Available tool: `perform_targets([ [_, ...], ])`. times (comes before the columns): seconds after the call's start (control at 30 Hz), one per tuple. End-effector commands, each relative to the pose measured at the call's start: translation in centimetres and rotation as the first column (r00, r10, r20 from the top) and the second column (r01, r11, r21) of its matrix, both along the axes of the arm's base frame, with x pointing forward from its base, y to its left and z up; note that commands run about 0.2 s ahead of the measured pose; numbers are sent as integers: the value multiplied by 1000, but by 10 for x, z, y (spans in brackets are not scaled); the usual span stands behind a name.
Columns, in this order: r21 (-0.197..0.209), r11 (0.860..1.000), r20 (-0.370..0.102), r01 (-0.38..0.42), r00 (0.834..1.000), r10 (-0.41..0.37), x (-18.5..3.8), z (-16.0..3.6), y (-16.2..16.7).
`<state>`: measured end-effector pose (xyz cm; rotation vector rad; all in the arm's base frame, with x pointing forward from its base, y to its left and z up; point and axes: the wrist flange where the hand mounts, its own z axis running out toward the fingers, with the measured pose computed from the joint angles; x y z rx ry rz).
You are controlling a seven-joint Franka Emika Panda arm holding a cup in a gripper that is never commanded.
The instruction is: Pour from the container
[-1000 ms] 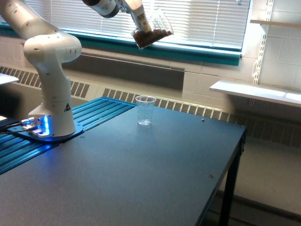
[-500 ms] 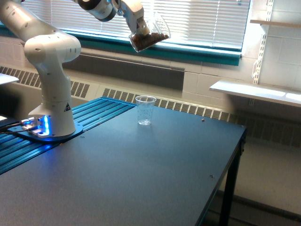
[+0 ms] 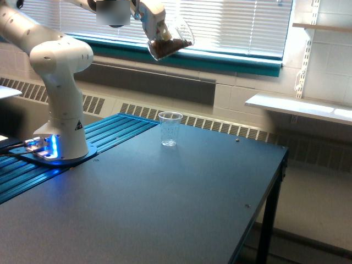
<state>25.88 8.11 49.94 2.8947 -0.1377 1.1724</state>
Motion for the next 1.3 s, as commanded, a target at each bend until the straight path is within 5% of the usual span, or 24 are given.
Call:
perform_targets([
  [0.03, 26, 1000, -17, 11, 1000, -10, -25, -5, 21],
  [0.6, -15, 1000, -79, 4, 997, -5, -71, -9, 46],
  [1.3, -50, 998, -155, -26, 988, 18, -97, -32, 79],
])
